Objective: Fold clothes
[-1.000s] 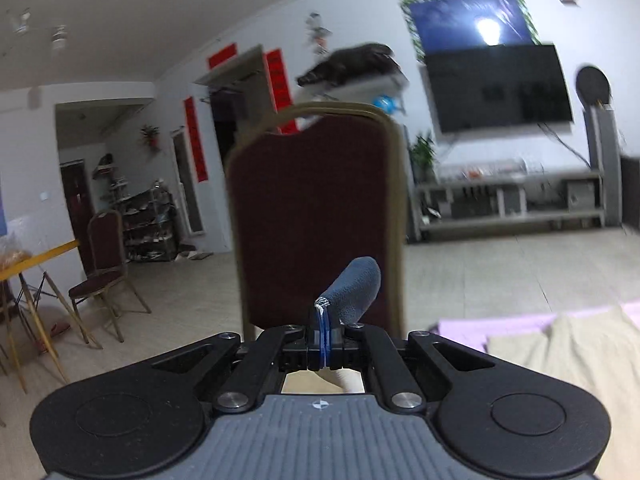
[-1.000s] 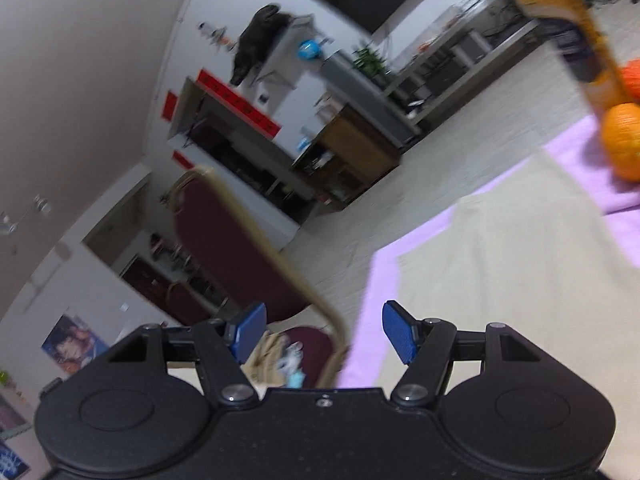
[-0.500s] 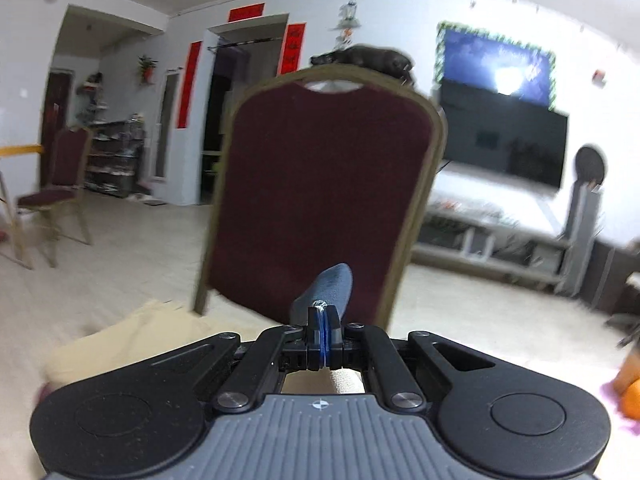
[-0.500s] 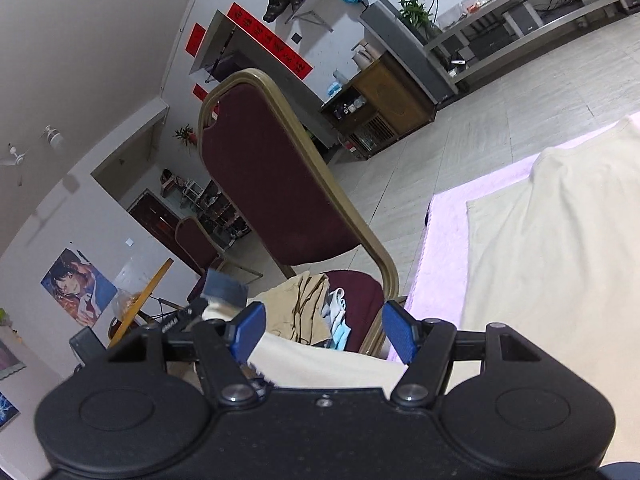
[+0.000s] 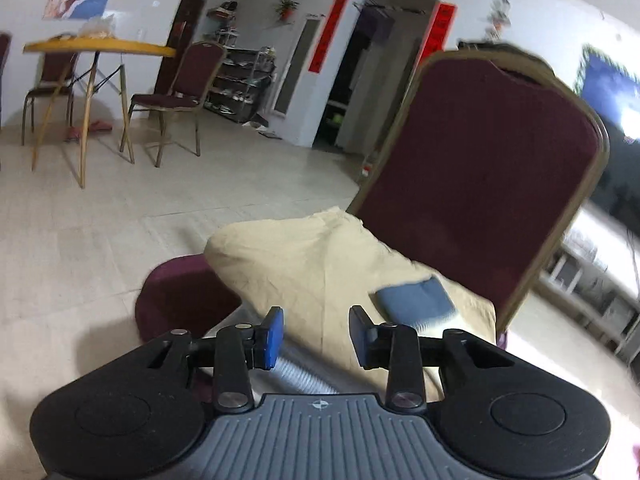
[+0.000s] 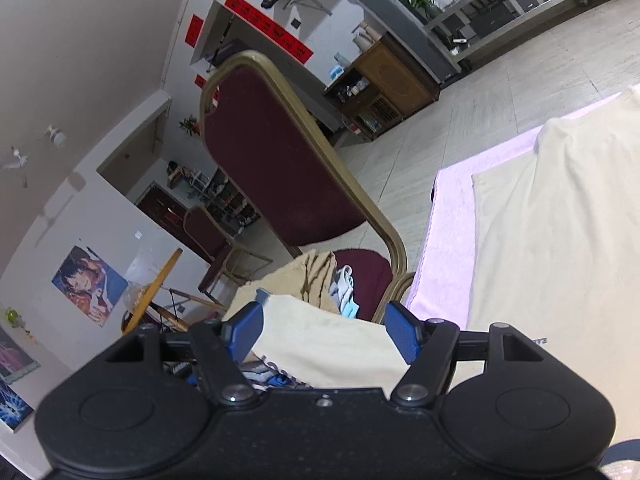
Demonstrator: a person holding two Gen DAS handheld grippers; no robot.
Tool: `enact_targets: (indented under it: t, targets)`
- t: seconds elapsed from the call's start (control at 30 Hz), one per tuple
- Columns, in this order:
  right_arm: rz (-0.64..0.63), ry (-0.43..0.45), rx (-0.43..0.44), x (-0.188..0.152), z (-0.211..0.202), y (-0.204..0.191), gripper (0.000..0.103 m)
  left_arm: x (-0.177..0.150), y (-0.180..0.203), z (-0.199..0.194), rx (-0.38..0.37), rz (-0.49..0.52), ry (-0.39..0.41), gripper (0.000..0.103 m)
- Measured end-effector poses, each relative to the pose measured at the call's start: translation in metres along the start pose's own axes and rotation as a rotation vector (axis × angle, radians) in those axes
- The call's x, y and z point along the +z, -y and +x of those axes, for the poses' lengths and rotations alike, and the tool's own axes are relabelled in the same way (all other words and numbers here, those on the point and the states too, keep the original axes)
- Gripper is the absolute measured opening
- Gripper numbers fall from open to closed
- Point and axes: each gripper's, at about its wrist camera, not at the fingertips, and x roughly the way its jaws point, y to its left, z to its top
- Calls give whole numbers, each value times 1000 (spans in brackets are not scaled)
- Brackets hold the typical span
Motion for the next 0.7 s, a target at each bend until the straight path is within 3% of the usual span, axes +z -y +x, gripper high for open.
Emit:
enact_targets:
  t: [0.1, 0.3, 0.43, 0.47, 0.5, 0.53, 0.57, 0.6, 0.7]
  targets:
    - [-12, 22, -8, -1, -26, 2, 67, -9, 33, -25, -41, 137, -61, 36]
    - [-31, 22, -123, -14, -97, 25, 72, -72, 123, -67, -238, 388, -210, 40]
    - [11, 19, -286, -25, -133, 69, 73, -133, 202, -53, -241, 515, -345, 39]
    - [39, 24, -334, -27, -139, 85, 73, -147, 218, -48, -239, 530, -356, 34]
    - [71, 35, -381, -27, -143, 103, 67, -162, 235, -42, -240, 551, -358, 23]
    - [103, 45, -422, -27, -146, 121, 59, -175, 248, -36, -236, 567, -366, 19]
    - [136, 55, -458, -27, -147, 138, 39, -187, 258, -28, -217, 584, -372, 16]
    - [163, 63, -497, -25, -146, 155, 28, -197, 266, -18, -180, 602, -361, 16]
    - [130, 46, -637, -23, -136, 191, 25, -221, 278, 5, -17, 646, -330, 13]
